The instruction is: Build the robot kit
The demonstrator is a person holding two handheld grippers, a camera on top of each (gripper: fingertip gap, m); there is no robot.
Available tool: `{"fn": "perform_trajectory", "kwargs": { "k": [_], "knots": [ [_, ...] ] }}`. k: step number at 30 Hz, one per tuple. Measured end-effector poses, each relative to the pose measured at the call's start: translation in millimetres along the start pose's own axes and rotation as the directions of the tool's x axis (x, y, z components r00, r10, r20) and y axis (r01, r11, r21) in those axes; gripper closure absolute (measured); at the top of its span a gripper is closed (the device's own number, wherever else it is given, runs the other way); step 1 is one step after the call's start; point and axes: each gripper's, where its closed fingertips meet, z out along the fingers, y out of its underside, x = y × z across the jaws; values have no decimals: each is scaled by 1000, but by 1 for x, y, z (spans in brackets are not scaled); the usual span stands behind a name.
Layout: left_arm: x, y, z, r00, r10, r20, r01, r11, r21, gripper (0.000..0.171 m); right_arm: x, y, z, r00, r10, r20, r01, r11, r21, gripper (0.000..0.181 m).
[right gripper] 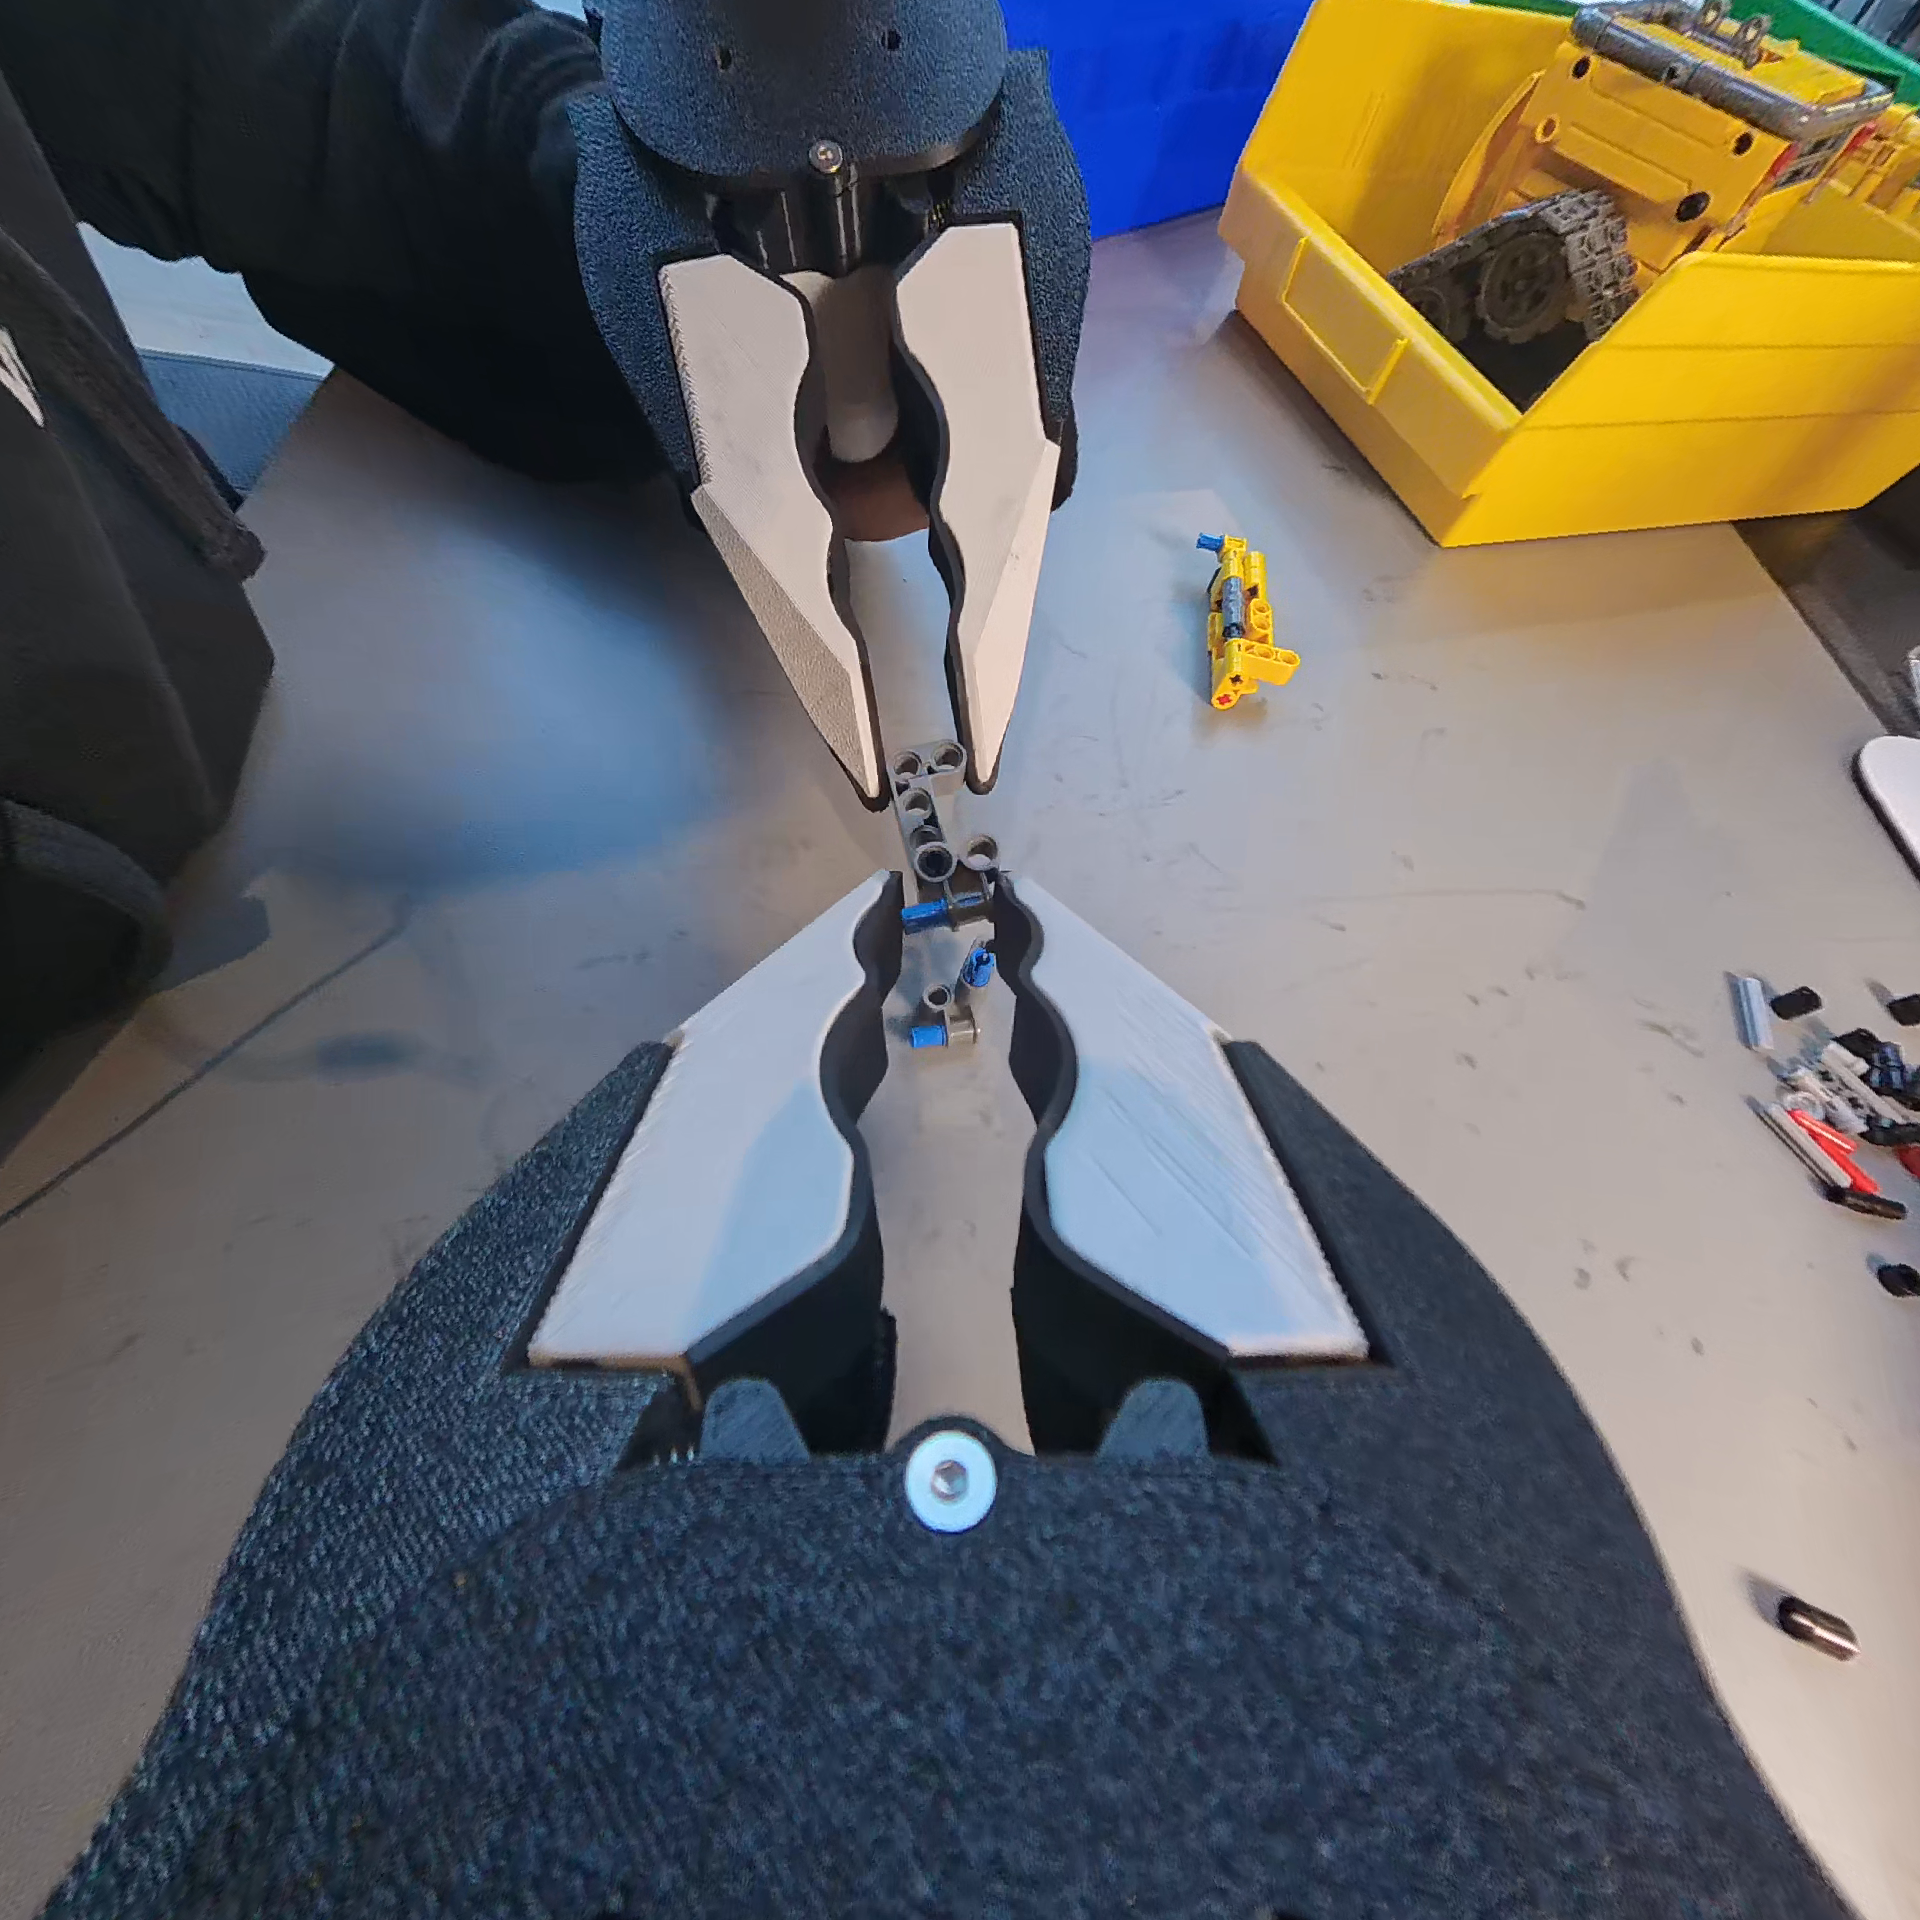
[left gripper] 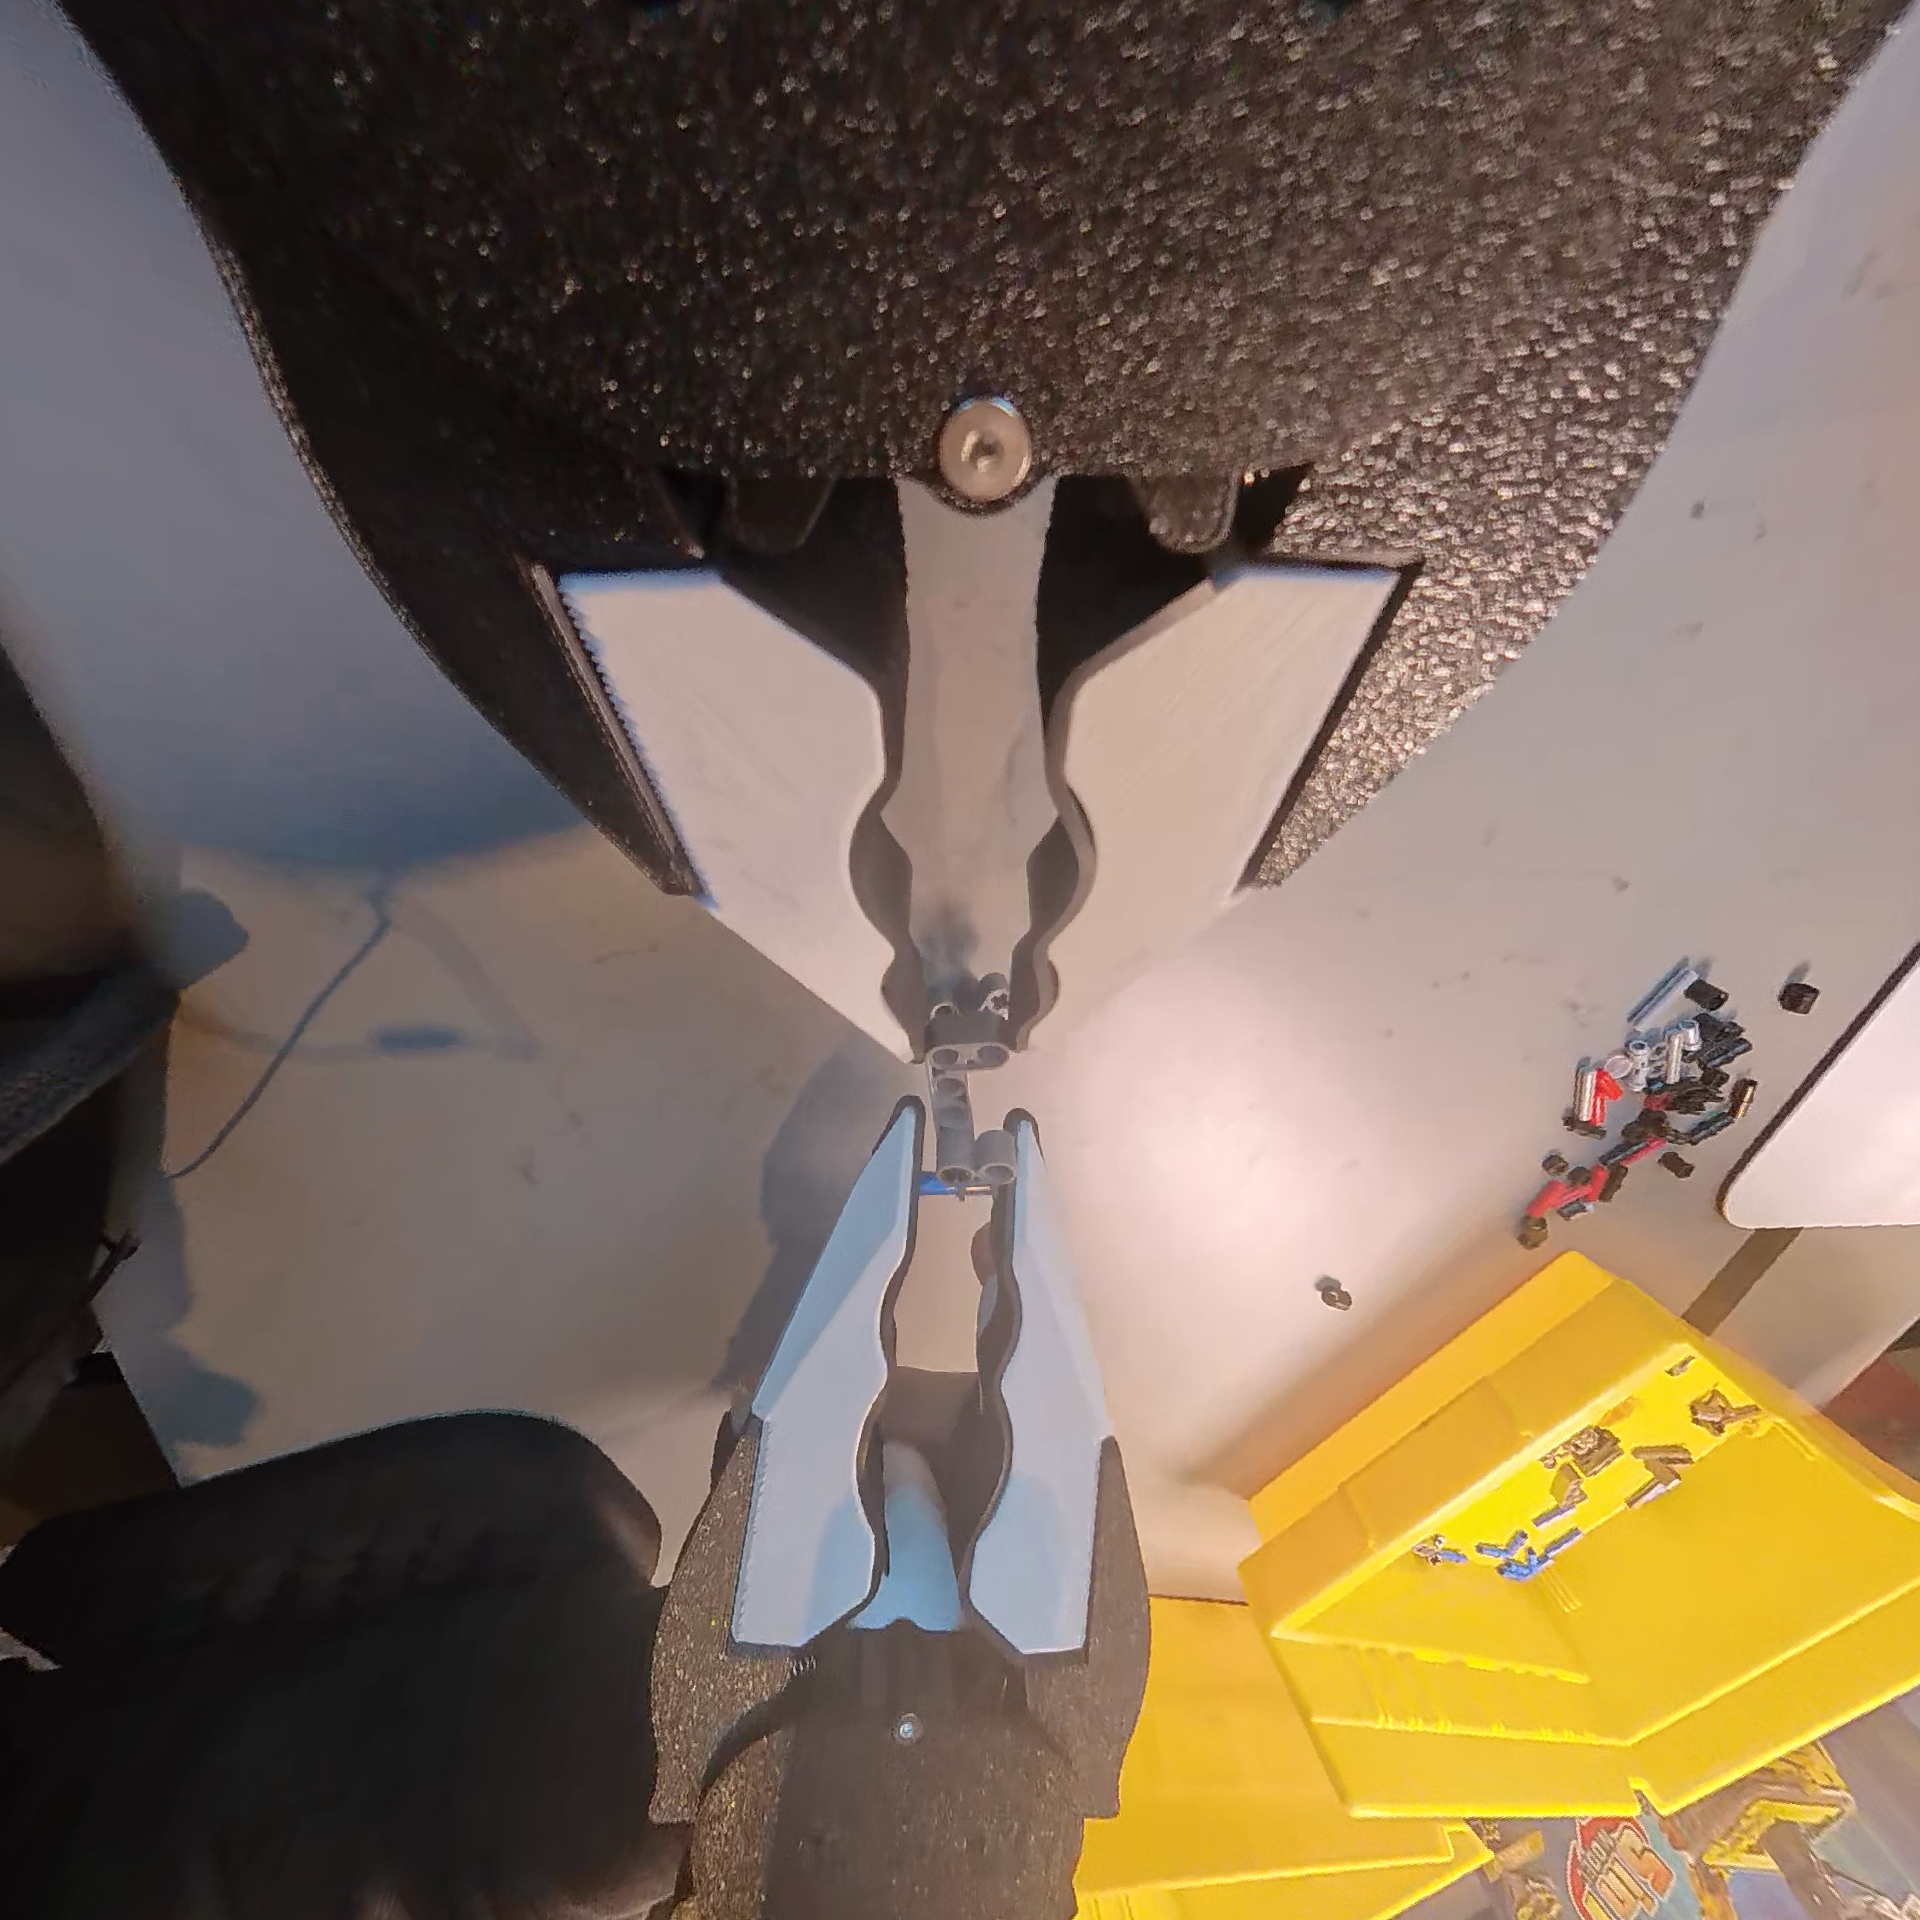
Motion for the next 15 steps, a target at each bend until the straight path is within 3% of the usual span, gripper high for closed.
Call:
{"fn": "perform_trajectory", "kwargs": {
  "k": [15],
  "knots": [
    [4,28,11,1000,-3,-26,-1,989,-148,157,-5,22,11,999,21,28,-18,993,-114,164]
  ]
}}
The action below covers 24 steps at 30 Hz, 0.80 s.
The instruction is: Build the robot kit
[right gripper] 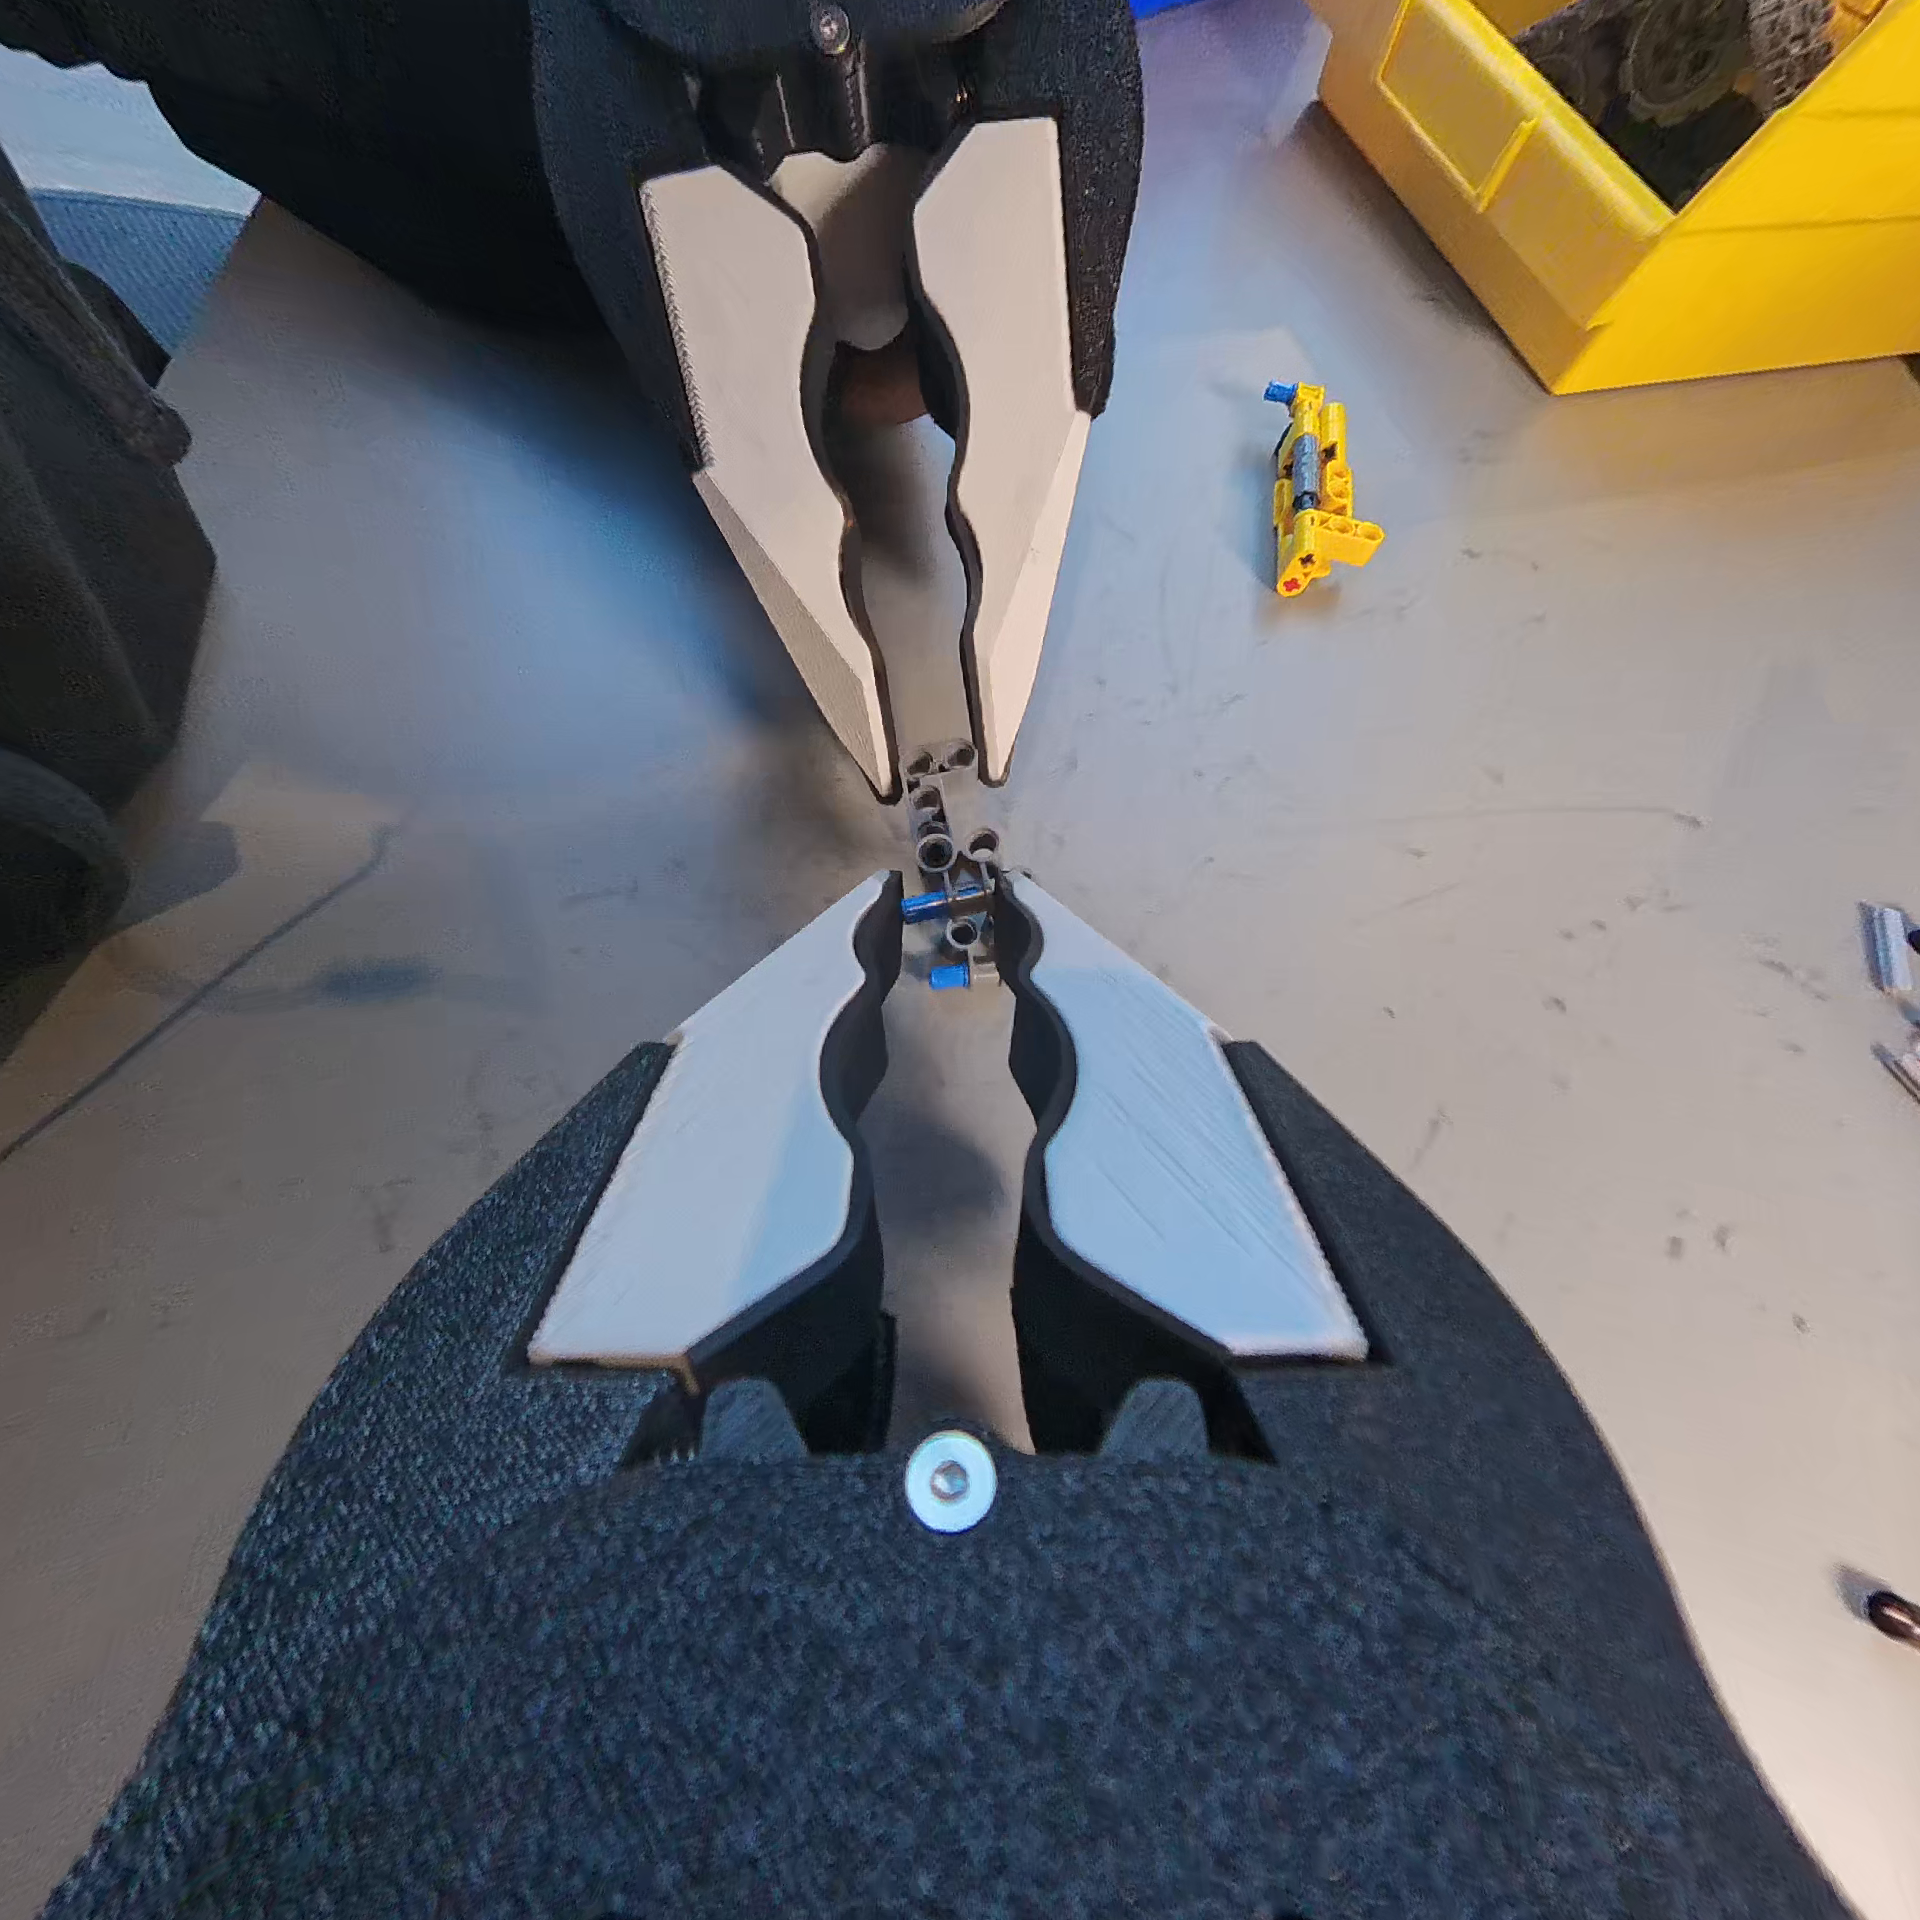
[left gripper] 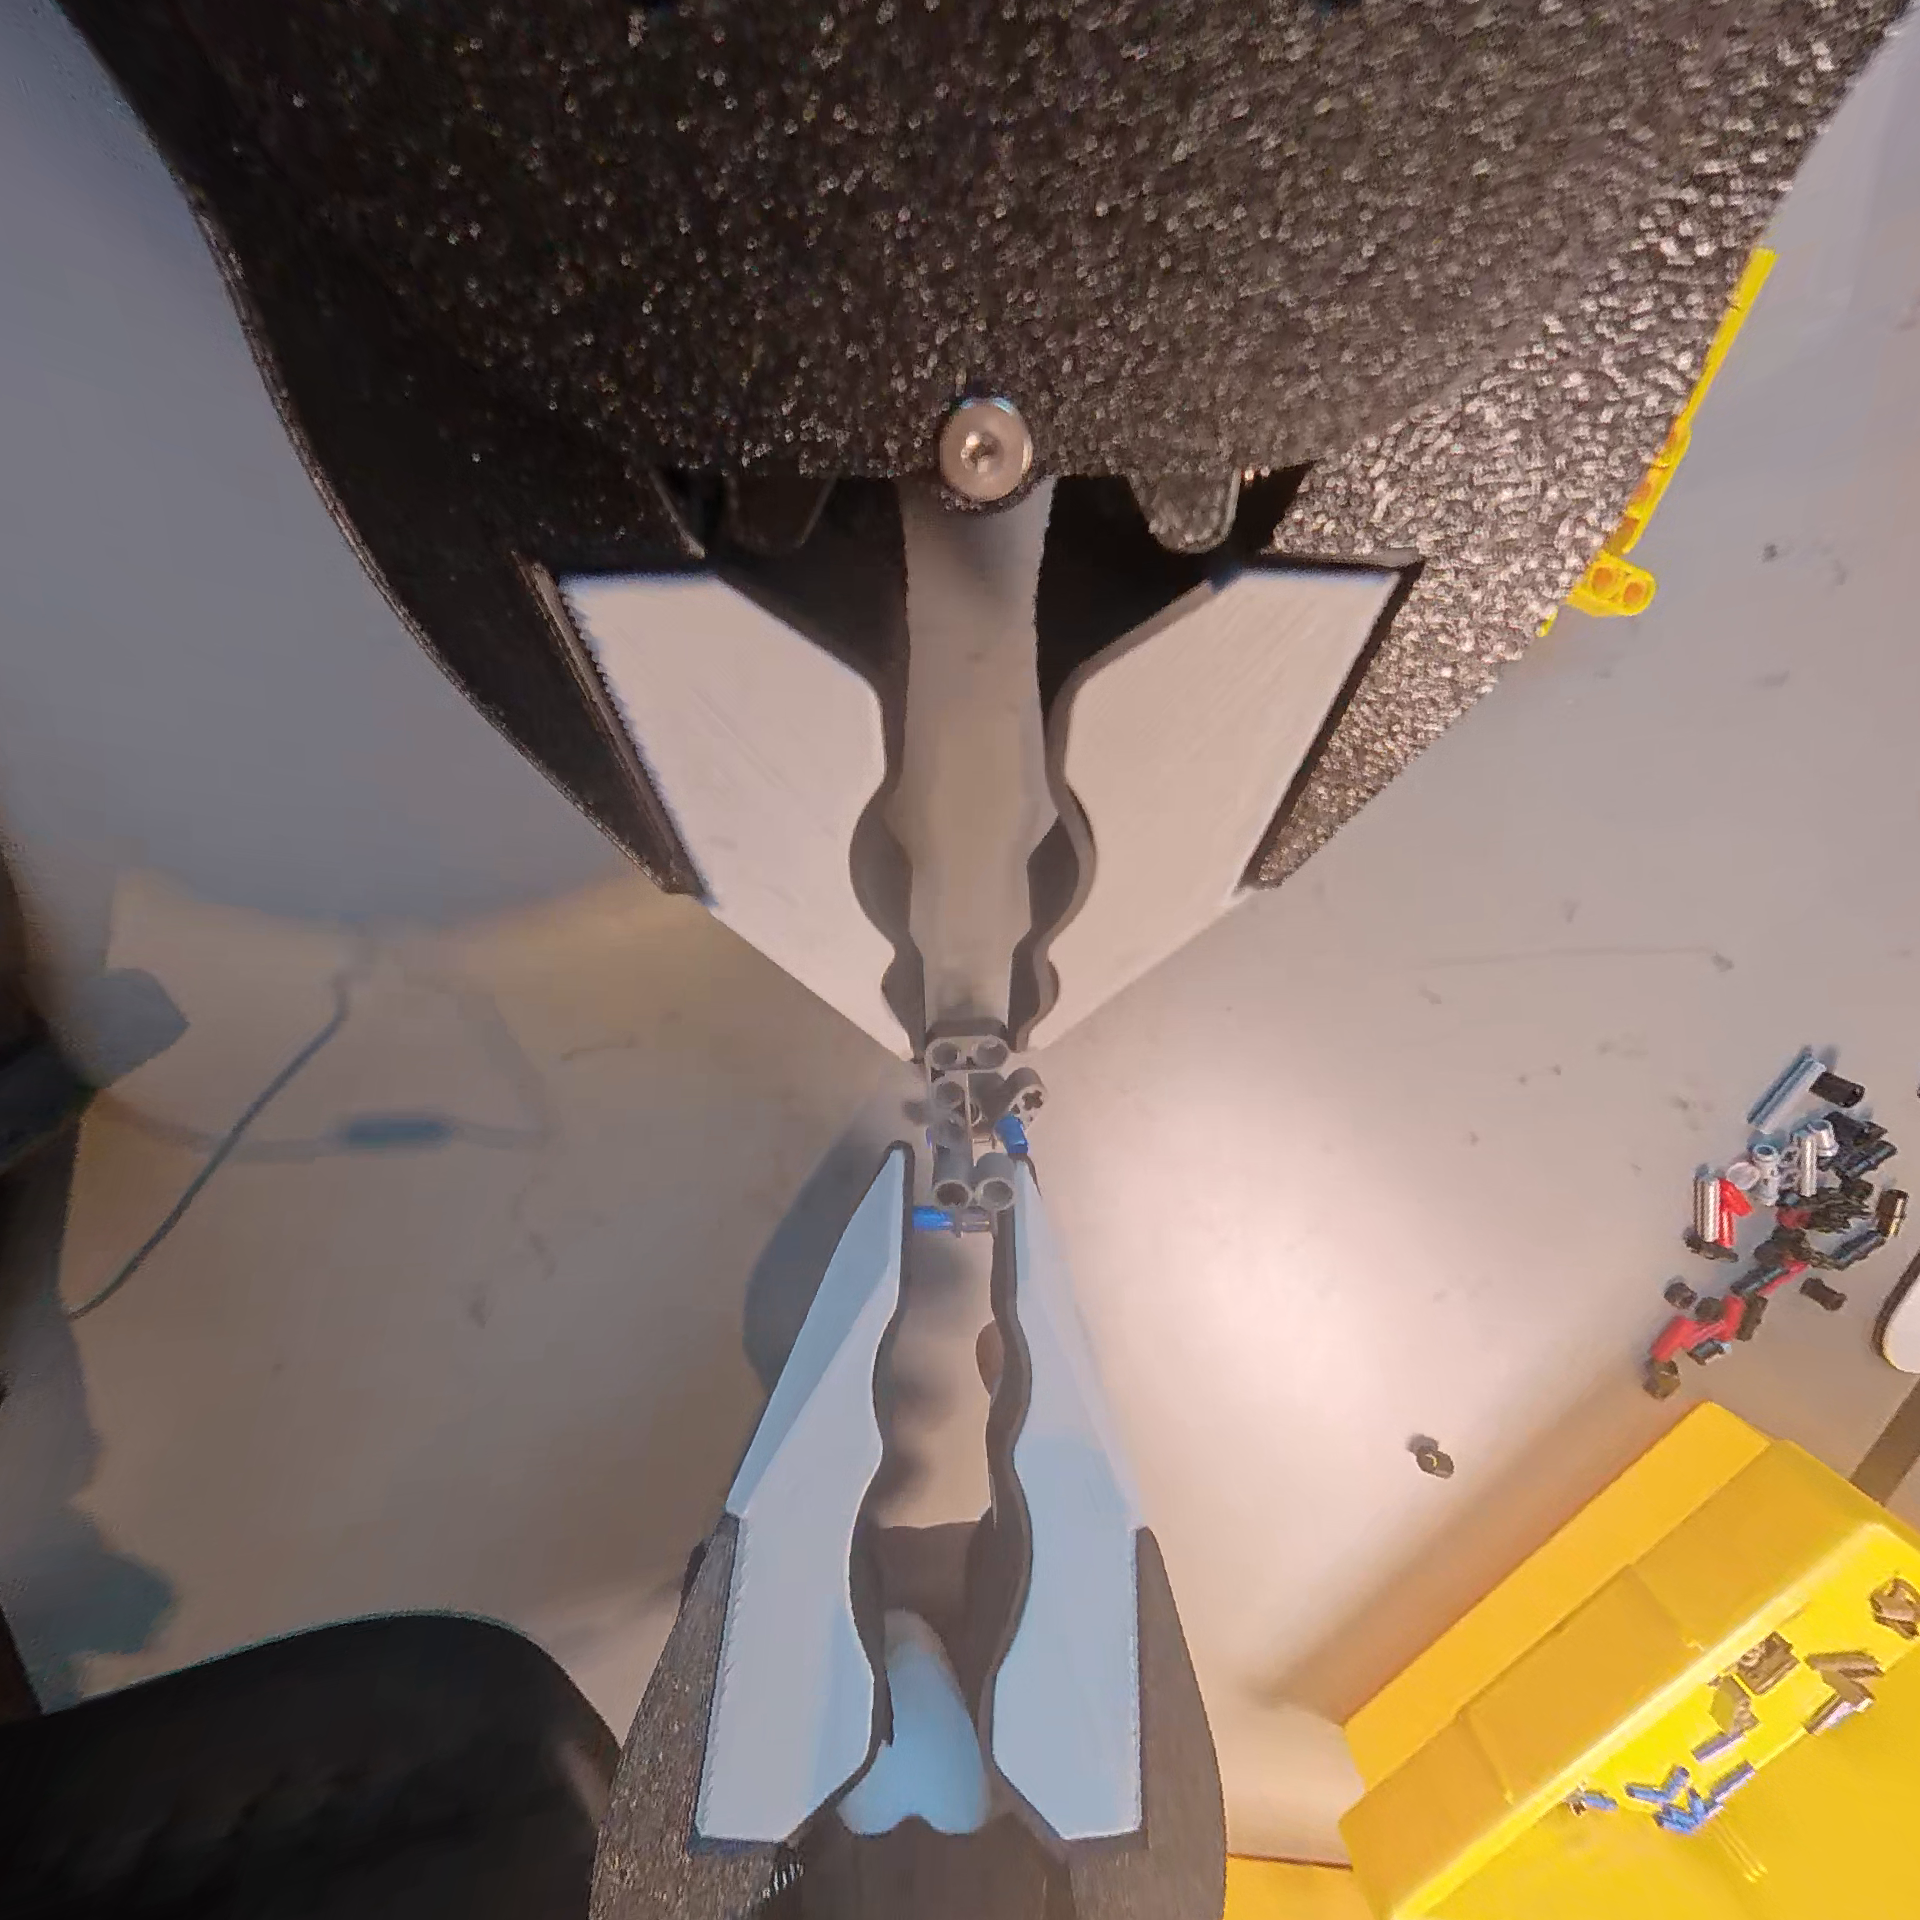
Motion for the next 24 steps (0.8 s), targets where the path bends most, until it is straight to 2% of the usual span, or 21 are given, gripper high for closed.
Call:
{"fn": "perform_trajectory", "kwargs": {
  "k": [5,10,17,24],
  "knots": [
    [-1,1,-1,1000,-6,-4,6,1000,-3,157,3,-2,-5,1000,16,0,-16,1000,10,159],
    [-1,2,0,1000,-3,-1,3,1000,-6,157,2,8,2,1000,29,8,-28,998,-49,151],
    [-1,1,-1,1000,-9,-9,9,1000,-1,157,-1,7,12,999,22,44,-18,997,-74,160],
    [4,0,-1,999,-25,-45,25,1000,-1,157,-5,6,11,998,11,59,-7,998,-67,160]
  ]
}}
